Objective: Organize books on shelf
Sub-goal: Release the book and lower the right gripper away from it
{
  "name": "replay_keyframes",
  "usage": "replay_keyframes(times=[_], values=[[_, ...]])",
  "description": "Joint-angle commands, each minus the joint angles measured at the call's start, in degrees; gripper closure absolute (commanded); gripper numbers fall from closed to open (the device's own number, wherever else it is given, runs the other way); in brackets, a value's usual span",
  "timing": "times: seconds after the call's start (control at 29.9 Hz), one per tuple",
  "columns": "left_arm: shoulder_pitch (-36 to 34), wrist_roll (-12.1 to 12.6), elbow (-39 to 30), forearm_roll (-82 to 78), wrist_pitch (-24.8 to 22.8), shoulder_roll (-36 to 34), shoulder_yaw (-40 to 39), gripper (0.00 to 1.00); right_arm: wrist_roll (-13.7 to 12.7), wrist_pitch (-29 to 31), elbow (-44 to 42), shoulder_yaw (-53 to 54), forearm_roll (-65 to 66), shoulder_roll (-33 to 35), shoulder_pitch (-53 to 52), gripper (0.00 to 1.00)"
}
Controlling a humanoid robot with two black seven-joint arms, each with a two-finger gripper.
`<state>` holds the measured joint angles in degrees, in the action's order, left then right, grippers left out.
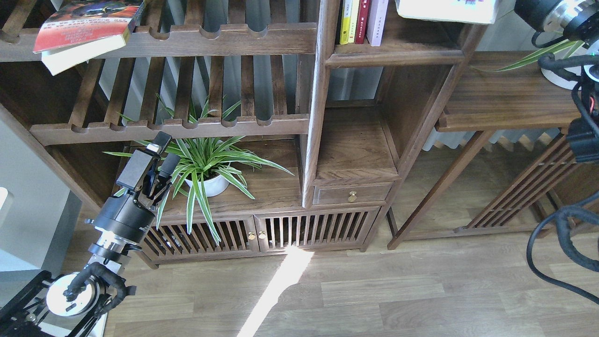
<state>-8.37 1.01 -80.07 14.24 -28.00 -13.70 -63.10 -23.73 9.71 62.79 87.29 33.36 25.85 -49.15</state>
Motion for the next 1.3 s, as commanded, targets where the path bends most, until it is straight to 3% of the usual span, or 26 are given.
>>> replay_keyframes(times=[0.0, 0.2, 0.57, 0.74, 0.97, 1.27], values=[[-0.07, 0.05, 0.0, 0.0, 0.0, 0.07, 0.17, 0.06, 0.44, -0.83, -0.3, -0.28, 0.83, -0.8, -0.42, 1.0], [0.02, 0.05, 0.0, -0.09, 0.0, -0.1, 0.17, 0.06, 0.61, -1.53, -0.3, -0.63, 3.47, -1.41, -0.5, 1.0], [0.11, 0.05, 0.0, -0.44, 0.0, 0.07, 0.26, 0.06, 1.84, -11.46, -0.3, -5.11, 6.28, -3.26, -3.67, 1.0], [0.63, 0.05, 0.0, -0.44, 0.0, -0.01, 0.26, 0.06, 4.12, -13.4, -1.09, -5.99, 6.89, -3.44, -3.75, 1.0], [0.63, 0.05, 0.0, -0.44, 0.0, 0.07, 0.26, 0.06, 10.54, -18.94, -1.53, -7.92, 11.29, -7.48, -4.55, 1.0], [0.72, 0.05, 0.17, -0.53, 0.0, 0.07, 0.34, 0.06, 11.07, -19.46, -1.53, -8.72, 12.61, -9.59, -4.55, 1.0]])
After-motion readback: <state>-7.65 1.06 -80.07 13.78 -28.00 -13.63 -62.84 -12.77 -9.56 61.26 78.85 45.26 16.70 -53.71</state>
